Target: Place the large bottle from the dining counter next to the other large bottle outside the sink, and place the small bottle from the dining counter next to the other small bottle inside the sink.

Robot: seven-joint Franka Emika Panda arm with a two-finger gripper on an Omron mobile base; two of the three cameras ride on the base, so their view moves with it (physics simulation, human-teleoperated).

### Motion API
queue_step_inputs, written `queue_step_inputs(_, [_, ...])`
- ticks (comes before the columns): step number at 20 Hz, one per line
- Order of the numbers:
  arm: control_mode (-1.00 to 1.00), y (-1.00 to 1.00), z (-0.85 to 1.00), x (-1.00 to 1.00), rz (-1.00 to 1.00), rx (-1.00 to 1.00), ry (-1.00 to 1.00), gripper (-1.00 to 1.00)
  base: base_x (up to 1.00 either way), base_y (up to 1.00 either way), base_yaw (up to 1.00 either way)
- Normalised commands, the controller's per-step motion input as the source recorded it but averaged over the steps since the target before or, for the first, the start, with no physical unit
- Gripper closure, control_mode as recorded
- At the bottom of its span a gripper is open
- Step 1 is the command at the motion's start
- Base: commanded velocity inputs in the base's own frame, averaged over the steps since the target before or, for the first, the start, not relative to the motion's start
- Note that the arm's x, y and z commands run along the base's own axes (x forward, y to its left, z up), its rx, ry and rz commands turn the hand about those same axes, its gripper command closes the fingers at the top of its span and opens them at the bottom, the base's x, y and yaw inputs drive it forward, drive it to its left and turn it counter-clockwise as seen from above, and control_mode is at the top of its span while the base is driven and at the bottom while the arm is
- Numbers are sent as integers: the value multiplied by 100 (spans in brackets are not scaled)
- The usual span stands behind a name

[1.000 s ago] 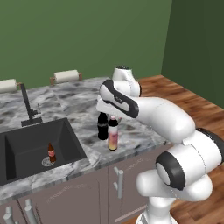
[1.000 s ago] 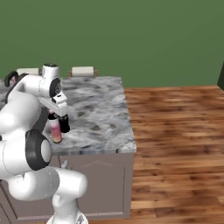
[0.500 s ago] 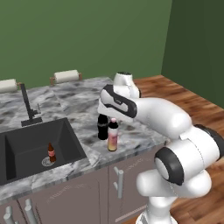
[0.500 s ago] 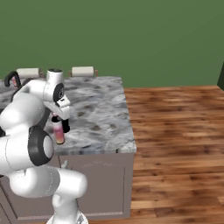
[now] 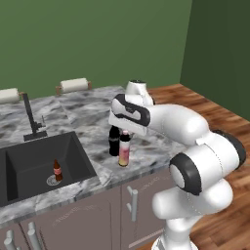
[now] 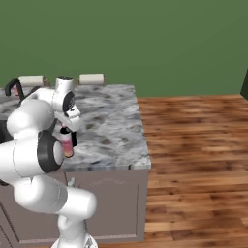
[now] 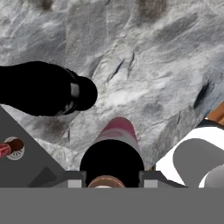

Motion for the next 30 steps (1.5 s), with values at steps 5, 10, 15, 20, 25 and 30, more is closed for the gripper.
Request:
queue_step_inputs(5, [-100, 0, -9, 12, -5, 0, 12, 100, 0, 0, 0])
queue_step_inputs(10, [-100, 0, -10, 5, -6, 0, 10, 100, 0, 0, 0])
queue_step_inputs(15, [-100, 0, -2, 1, -6, 0, 9, 100, 0, 0, 0])
queue_step_inputs(20, [-100, 2, -3, 0, -7, -4, 15, 100, 0, 0, 0])
queue_step_inputs(25, [-100, 0, -6, 0, -4, -4, 6, 100, 0, 0, 0])
queue_step_inputs(30, [-100, 0, -4, 0, 0, -3, -4, 100, 0, 0, 0])
